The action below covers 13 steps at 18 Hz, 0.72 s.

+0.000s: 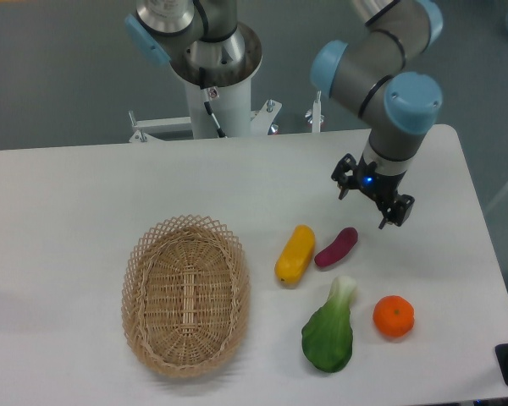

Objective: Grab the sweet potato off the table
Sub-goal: 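Move the open gripper over the purple sweet potato, then lower the gripper onto the sweet potato and close on it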

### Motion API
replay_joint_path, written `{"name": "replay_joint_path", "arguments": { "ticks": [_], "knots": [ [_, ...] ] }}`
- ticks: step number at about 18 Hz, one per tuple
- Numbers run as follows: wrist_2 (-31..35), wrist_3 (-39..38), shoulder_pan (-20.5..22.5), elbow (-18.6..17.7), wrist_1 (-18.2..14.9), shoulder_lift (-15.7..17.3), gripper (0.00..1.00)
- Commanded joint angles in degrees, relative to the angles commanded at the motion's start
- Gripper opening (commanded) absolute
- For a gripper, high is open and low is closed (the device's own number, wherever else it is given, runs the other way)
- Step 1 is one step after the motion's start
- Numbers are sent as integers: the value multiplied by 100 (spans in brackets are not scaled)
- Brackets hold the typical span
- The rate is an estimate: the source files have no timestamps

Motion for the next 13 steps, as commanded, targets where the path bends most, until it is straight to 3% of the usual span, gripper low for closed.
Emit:
{"name": "replay_joint_path", "arguments": {
  "ticks": [5, 7, 13],
  "knots": [
    [152, -517, -141, -9, 133, -167, 100],
    [161, -694, -238, -18, 343, -290, 100],
    [178, -756, -247, -149, 538, -378, 100]
  ]
}}
